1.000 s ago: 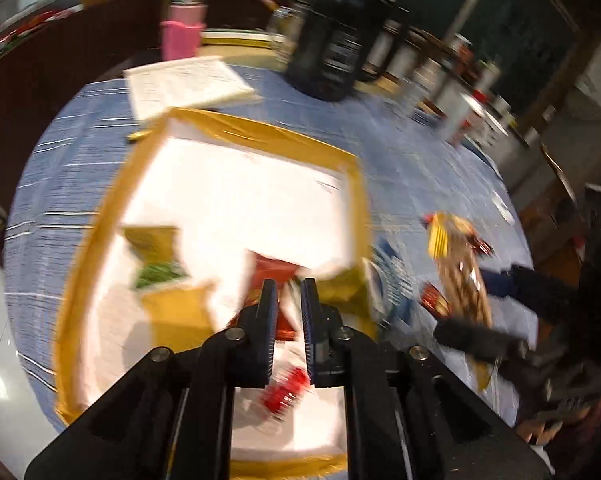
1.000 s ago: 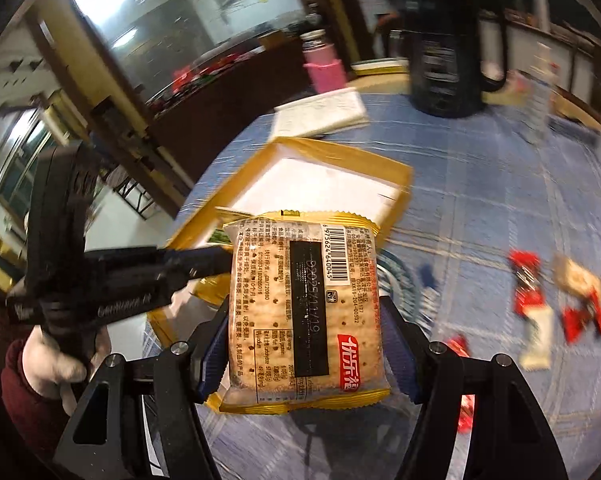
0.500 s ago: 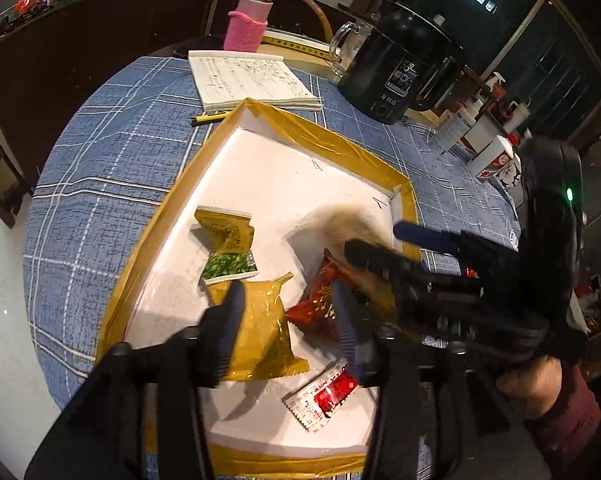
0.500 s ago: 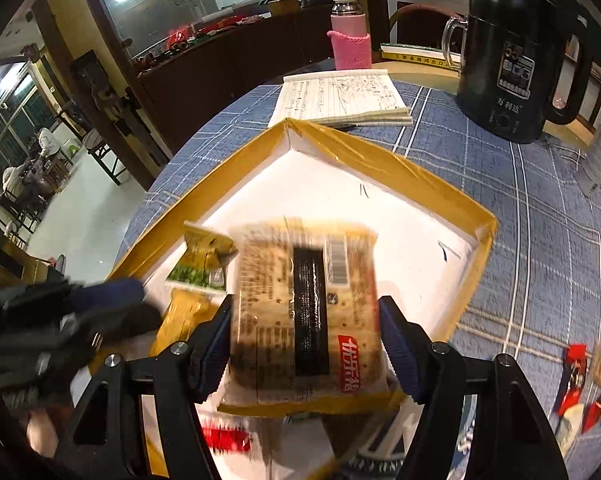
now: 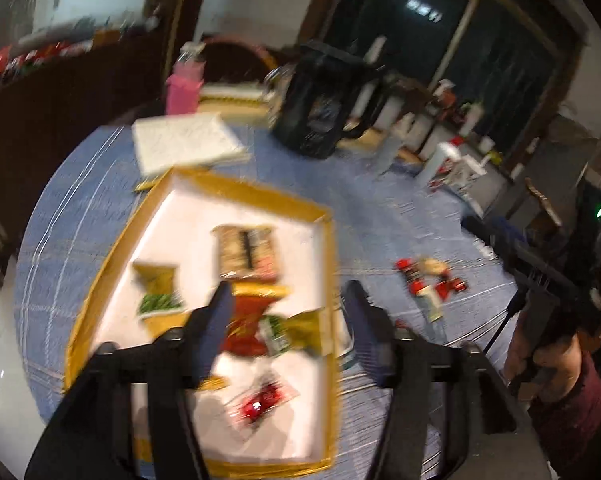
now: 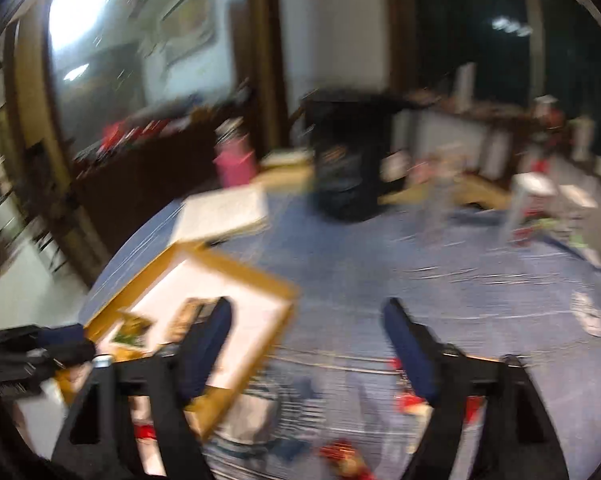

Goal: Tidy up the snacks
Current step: 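Grasp the red chocolate bar with the left tool while the right tool grasps the cream wafer bar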

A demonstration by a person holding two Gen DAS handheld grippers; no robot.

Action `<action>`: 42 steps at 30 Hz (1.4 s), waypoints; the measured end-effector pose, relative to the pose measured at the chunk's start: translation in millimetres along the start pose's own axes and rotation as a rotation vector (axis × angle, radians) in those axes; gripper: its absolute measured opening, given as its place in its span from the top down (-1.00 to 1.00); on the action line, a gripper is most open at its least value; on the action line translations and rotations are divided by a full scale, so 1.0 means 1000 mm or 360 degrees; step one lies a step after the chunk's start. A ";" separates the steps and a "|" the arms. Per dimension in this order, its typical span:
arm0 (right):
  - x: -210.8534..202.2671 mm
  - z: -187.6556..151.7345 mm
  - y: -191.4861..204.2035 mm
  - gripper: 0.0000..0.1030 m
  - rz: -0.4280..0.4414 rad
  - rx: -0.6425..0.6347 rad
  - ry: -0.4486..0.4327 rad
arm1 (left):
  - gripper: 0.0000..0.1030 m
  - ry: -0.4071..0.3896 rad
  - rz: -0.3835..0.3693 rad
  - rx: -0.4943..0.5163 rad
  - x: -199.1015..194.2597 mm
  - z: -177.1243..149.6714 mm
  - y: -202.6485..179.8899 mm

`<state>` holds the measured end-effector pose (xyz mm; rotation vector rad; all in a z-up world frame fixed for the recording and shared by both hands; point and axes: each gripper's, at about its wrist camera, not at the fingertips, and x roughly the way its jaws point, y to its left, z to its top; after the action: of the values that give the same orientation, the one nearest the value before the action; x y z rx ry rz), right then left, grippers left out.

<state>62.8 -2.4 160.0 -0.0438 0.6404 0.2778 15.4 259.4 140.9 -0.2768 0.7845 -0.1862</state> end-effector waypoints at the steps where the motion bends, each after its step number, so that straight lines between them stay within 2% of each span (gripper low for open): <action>1: -0.002 -0.006 -0.015 -0.90 -0.0014 0.0037 0.0040 | -0.68 -0.0028 -0.0001 0.0012 -0.001 0.000 -0.008; 2: 0.000 -0.013 -0.032 -0.88 -0.0025 0.0083 0.0117 | -0.72 -0.0055 -0.0011 0.0033 -0.002 0.001 -0.017; 3: 0.007 -0.027 -0.056 -0.87 -0.0022 0.0165 0.0257 | -0.72 -0.0061 -0.0036 0.0057 0.000 0.001 -0.026; 4: 0.014 -0.036 -0.071 -0.76 -0.0014 0.0225 0.0346 | -0.72 -0.0036 -0.0063 0.0078 0.006 0.002 -0.035; 5: 0.022 -0.050 -0.090 -0.45 0.0009 0.0315 0.0460 | -0.72 -0.0001 -0.0071 0.0092 0.012 0.001 -0.043; 7: 0.033 -0.069 -0.111 -0.06 0.0070 0.0433 0.0595 | -0.72 0.0101 -0.0057 0.0115 0.031 -0.004 -0.059; 8: 0.036 -0.078 -0.118 -0.02 0.0091 0.0468 0.0631 | -0.72 0.0128 -0.0056 0.0115 0.038 -0.007 -0.064; 10: 0.044 -0.085 -0.123 -0.03 0.0100 0.0467 0.0656 | -0.72 0.0198 -0.0091 0.0076 0.052 -0.020 -0.073; 15: 0.068 -0.082 -0.112 -0.04 0.0072 0.0314 0.0682 | -0.71 0.0455 -0.0158 -0.0015 0.086 -0.052 -0.096; 18: 0.087 -0.082 -0.102 -0.04 0.0054 0.0232 0.0730 | -0.71 0.0538 -0.0176 -0.0029 0.097 -0.065 -0.108; 19: 0.094 -0.082 -0.101 0.00 0.0064 0.0210 0.0745 | -0.71 0.0553 -0.0167 -0.0022 0.099 -0.068 -0.112; 22: 0.103 -0.087 -0.097 0.62 0.0126 0.0176 0.0799 | -0.70 0.0585 -0.0144 0.0008 0.106 -0.075 -0.123; 25: 0.095 -0.090 -0.101 0.65 0.0167 0.0200 0.0785 | -0.70 0.0595 -0.0124 0.0027 0.114 -0.076 -0.134; 30: 0.070 -0.100 -0.112 0.65 0.0203 0.0207 0.0768 | -0.70 0.0600 0.0002 0.0085 0.142 -0.077 -0.153; 35: 0.041 -0.106 -0.127 0.64 0.0253 0.0257 0.0730 | -0.68 0.0631 0.0077 0.0185 0.171 -0.082 -0.175; 36: 0.035 -0.107 -0.131 0.65 0.0246 0.0265 0.0717 | -0.64 0.0596 0.0098 0.0245 0.173 -0.084 -0.180; 37: 0.032 -0.107 -0.133 0.64 0.0256 0.0275 0.0711 | -0.53 0.0594 0.0104 0.0316 0.175 -0.086 -0.186; 38: 0.029 -0.107 -0.135 0.65 0.0262 0.0285 0.0706 | -0.15 0.0576 0.0137 0.0377 0.175 -0.089 -0.190; 39: 0.026 -0.108 -0.136 0.65 0.0263 0.0290 0.0699 | 0.05 0.0556 0.0165 0.0438 0.173 -0.090 -0.193; 40: 0.021 -0.109 -0.137 0.65 0.0265 0.0293 0.0688 | 0.48 0.0555 0.0168 0.0454 0.172 -0.089 -0.192; 42: 0.015 -0.111 -0.138 0.65 0.0274 0.0298 0.0675 | 0.56 0.0580 0.0117 0.0387 0.171 -0.085 -0.183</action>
<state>47.1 -145.6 55.8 0.1363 1.0921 0.3778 61.3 25.4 26.4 0.0189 1.1200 -0.2644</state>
